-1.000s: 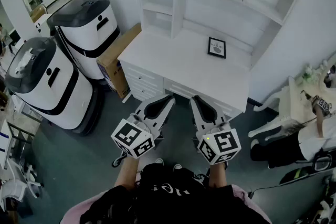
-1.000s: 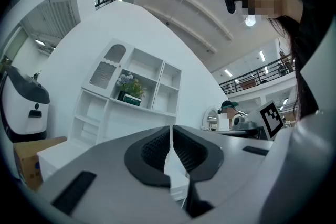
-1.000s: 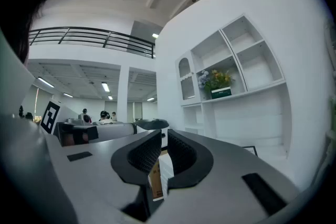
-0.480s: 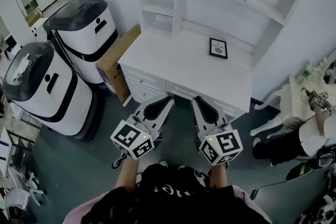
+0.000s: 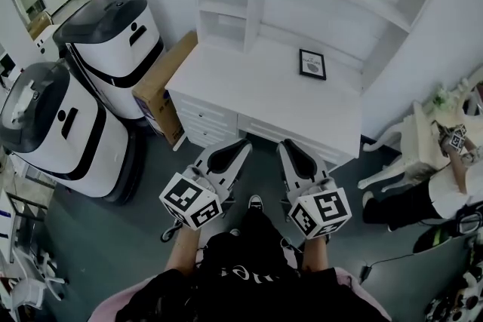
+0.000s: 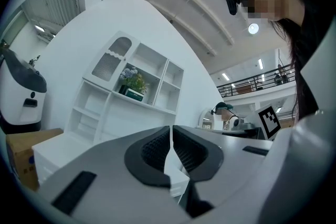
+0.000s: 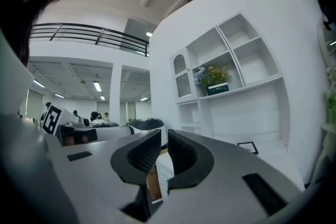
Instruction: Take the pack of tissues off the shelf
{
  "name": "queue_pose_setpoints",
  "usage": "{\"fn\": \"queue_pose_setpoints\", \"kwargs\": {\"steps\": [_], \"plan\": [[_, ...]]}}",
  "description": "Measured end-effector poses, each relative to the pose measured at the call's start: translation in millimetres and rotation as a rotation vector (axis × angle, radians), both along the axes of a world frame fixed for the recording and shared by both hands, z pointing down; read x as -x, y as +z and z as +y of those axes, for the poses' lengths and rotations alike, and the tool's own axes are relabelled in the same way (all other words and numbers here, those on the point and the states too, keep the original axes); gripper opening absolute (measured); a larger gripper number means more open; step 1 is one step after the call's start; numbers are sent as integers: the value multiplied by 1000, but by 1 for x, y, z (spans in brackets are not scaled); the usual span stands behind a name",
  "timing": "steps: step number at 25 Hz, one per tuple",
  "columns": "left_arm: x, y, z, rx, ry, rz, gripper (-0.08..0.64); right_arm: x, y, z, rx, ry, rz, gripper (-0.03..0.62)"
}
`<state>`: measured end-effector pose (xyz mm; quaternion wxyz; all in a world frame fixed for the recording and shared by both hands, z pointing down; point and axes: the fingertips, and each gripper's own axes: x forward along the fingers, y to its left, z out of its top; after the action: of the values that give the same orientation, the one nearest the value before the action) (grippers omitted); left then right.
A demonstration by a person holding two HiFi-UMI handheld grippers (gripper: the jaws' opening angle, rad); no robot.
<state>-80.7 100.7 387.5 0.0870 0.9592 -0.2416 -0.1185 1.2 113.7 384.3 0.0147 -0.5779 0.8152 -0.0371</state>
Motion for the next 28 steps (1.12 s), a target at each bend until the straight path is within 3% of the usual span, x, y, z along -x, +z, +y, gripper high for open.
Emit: {"fn": "queue_pose_setpoints", "kwargs": {"steps": [13, 28], "plan": [[-20, 7, -80, 10, -36, -3, 26, -20, 8, -81, -1, -39, 0, 69], [-124, -22, -231, -45, -15, -32, 26, -118, -23, -245, -52, -52, -7, 69]]}}
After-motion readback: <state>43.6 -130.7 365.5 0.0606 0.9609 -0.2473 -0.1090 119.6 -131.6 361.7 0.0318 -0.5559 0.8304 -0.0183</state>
